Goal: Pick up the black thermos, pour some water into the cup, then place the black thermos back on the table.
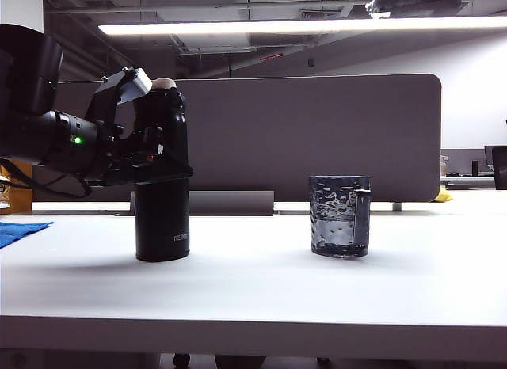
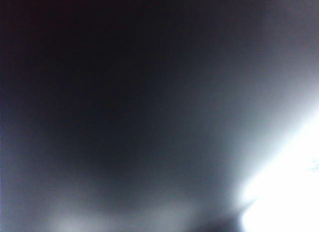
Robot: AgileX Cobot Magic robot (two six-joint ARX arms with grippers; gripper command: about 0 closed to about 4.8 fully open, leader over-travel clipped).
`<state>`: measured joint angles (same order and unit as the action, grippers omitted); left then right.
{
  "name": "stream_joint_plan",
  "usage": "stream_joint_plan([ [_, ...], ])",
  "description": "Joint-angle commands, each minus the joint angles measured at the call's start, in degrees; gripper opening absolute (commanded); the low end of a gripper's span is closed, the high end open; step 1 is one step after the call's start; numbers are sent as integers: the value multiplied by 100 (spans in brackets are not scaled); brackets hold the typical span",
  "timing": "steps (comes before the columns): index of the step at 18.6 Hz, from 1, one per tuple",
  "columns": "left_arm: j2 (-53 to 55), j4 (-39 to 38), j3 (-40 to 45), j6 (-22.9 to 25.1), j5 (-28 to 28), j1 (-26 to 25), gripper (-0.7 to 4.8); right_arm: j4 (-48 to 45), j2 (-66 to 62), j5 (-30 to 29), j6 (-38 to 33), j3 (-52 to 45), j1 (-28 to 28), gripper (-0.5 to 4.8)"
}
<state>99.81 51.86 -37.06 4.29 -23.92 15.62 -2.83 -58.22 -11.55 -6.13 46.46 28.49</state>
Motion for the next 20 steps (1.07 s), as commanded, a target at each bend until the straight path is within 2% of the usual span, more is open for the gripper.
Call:
stream_joint_plan([
  [1, -13, 328, -136, -28, -103, 77, -6, 382, 120, 15, 39, 13, -31, 479],
  [2, -13, 328, -369, -28, -101, 184, -6, 610, 205, 9, 39, 13, -59, 322],
  [3, -13, 101, -728, -22, -83, 297, -6, 933, 317, 7, 87, 13, -59, -2],
  [4, -11, -413, -1191, 50, -24, 435, -6, 1172, 385, 66, 262, 13, -59, -8],
  [5, -11, -1088, -1670, 409, 79, 566, -6, 1368, 450, 240, 389, 13, -61, -8],
  [7, 46, -2577, -2697, 1849, 809, 881, -6, 1561, 511, 417, 498, 13, -76, -8],
  [8, 219, -3115, -3272, 3042, 1421, 1102, -6, 1596, 503, 413, 503, 11, -192, -8],
  [9, 396, -3158, -3560, 3628, 1788, 1237, -6, 1596, 485, 417, 511, 11, -280, -8],
  [14, 1512, -3156, -4701, 5700, 2889, 1585, -6, 1722, 144, 393, 514, 7, -758, -8],
  [17, 1939, -3067, -5003, 6872, 2885, 1646, -6, 1720, -275, 295, 772, 7, -776, -8],
  [20, 1965, -2658, -4999, 7801, 2861, 1646, -6, 1652, -730, 247, 796, -20, -776, -8],
])
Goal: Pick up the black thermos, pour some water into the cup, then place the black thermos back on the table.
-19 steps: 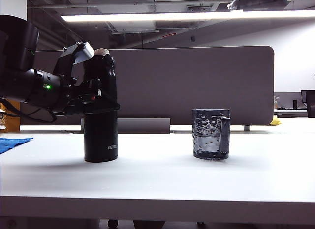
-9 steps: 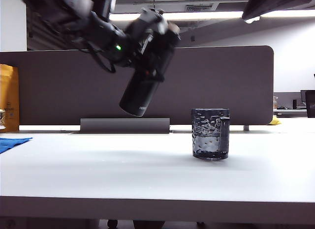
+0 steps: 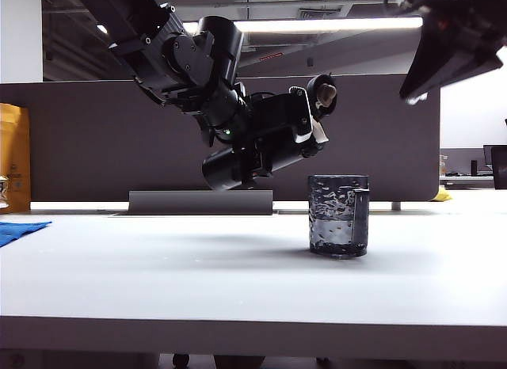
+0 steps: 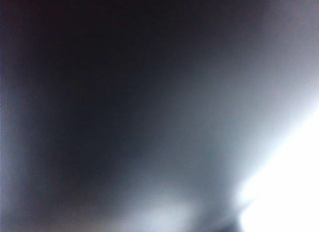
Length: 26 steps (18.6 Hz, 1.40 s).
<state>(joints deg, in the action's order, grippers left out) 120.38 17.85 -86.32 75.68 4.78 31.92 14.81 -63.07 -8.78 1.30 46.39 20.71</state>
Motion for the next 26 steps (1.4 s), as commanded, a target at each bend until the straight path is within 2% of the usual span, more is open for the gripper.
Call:
stream_joint_plan([
  [1, -92, 949, -72, 826, -42, 15, -6, -155, -424, -33, 52, -13, 2, -8],
  [2, -94, 1069, -72, 909, -195, 15, -6, -214, -588, -33, 52, -13, 2, -8],
  [4, -94, 1137, -72, 1545, -562, 15, -6, -409, -817, -70, 50, -13, 2, -8],
  [6, -94, 1147, -72, 1690, -966, 13, -6, -745, -1008, -184, 160, -13, 2, -8],
  [8, -92, 1150, -72, 2096, -1320, 4, -6, -944, -1163, -186, 197, -13, 2, -8],
  [12, 52, 1462, -72, 2946, -1338, 7, -6, -866, -1200, -378, 197, -26, 2, -8],
  [17, 144, 2173, -72, 3392, -1248, 13, -6, -807, -1198, -448, 195, -249, 2, -8],
  [19, 144, 2118, -72, 3436, -1255, 11, -6, -817, -1198, -446, 192, -345, 2, -8],
  [21, 144, 2155, -72, 3829, -1368, 11, -6, -815, -1198, -444, 192, -365, 2, -8],
  [26, 144, 2164, -72, 3834, -1384, 9, -6, -793, -1198, -446, 195, -365, 2, -8],
])
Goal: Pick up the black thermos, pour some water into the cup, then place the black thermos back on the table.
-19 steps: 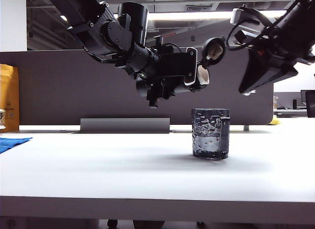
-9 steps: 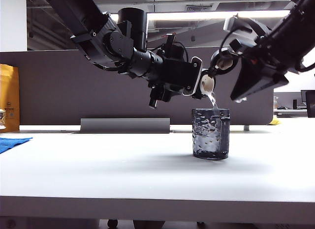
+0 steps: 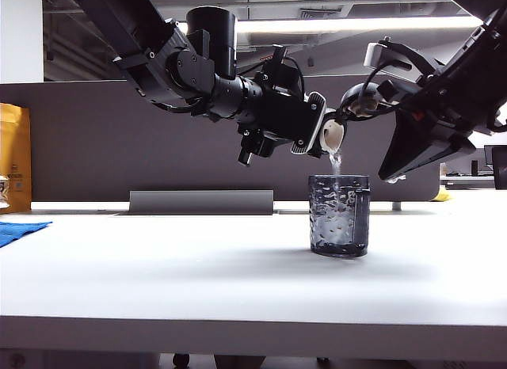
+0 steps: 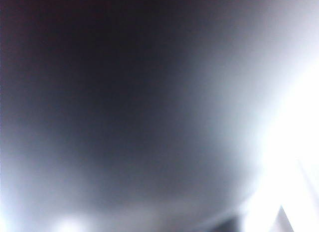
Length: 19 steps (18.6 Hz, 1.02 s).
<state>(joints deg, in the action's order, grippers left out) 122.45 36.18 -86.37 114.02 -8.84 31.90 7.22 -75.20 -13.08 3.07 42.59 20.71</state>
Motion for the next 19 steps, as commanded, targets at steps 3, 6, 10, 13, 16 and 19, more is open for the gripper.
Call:
stream_joint_plan([
  [3, -63, 326, -68, 293, -103, 11, -6, 20, 15, -13, 22, 15, 2, -8],
  [6, -63, 243, -68, 400, -144, 9, -6, 22, 15, -17, 33, 15, 2, -8],
  [10, -63, 256, -68, 562, -146, 11, -6, 37, 15, -28, 44, 15, 2, -8],
  [13, -63, 295, -68, 566, -146, 11, -6, 46, 15, -103, 44, 15, 2, -8],
  [16, -66, 286, -68, 529, -101, 11, -6, 46, 15, -105, 44, 15, 2, -8],
  [19, -66, 291, -66, -577, 44, 11, -6, 61, 50, -116, 39, 17, 2, -8],
])
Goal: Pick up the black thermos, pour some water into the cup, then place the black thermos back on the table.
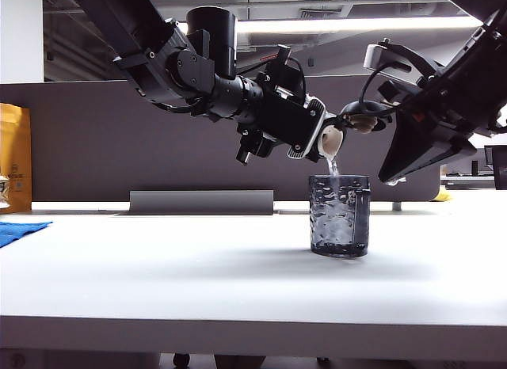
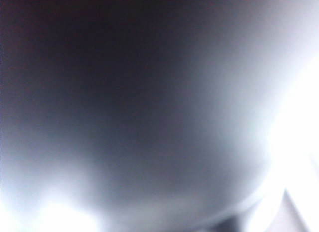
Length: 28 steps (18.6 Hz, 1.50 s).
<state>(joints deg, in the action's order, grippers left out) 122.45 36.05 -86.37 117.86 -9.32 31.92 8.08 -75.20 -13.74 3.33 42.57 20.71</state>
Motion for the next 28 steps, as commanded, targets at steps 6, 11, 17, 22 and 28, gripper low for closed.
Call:
stream_joint_plan([
  [6, -66, 286, -61, -3294, 1416, 63, -6, -57, 1187, -28, -9, 26, -275, -8],
  [11, -315, -682, -61, -5960, 2070, 216, -6, -197, 1991, -13, -35, 35, -588, -8],
  [17, -2026, -2238, 280, -9704, 669, -61, -6, -575, 2050, -369, -750, 55, -597, -8],
  [22, -4197, -866, 3005, -10852, -789, -887, -6, -1106, 1943, -850, -1001, 55, -354, -8],
  [28, -4155, 868, 5268, -11202, -719, -1349, -6, -1954, 901, -140, -1045, 55, 1659, -8],
])
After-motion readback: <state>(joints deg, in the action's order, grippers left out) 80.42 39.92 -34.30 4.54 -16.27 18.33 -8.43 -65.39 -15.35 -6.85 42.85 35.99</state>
